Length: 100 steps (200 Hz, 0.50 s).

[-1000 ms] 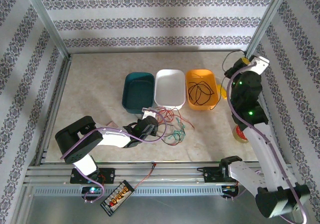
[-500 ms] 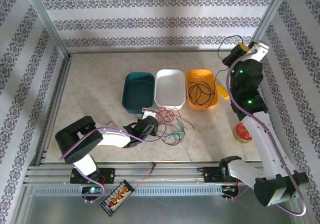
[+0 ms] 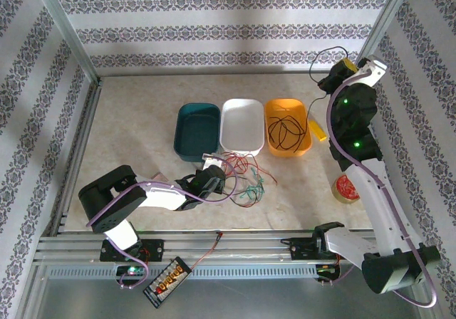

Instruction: Untangle the cables

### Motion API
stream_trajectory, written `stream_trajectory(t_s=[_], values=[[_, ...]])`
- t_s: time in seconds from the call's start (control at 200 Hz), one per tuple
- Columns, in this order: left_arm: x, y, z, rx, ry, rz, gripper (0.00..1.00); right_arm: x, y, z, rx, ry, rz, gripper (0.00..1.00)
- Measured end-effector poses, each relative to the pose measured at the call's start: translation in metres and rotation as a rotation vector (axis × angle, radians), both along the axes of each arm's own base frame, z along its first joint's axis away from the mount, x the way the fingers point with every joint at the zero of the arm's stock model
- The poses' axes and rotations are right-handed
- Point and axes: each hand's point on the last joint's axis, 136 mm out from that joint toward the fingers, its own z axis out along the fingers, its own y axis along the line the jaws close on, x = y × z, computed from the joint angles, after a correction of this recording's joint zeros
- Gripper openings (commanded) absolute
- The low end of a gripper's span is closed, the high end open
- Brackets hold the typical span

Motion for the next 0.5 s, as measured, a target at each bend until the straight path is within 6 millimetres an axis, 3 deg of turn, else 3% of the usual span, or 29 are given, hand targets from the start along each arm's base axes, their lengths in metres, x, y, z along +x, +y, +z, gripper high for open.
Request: stream_trajectory(t_s=[0.13,0.375,0.5], values=[[0.0,0.0,0.0,0.0,0.0,0.0,0.0,-0.011,-0.008,-0.018,0.024,0.024,-0.033,0.0],[0.0,0.0,0.0,0.0,0.0,0.0,0.0,-0.05,-0.037,-0.089,0.029,0.151,-0.175,0.0],[0.0,0.0,0.0,0.0,0.0,0.0,0.0,-0.071,-0.051,-0.106,0.002,0.19,-0.25,0.0]])
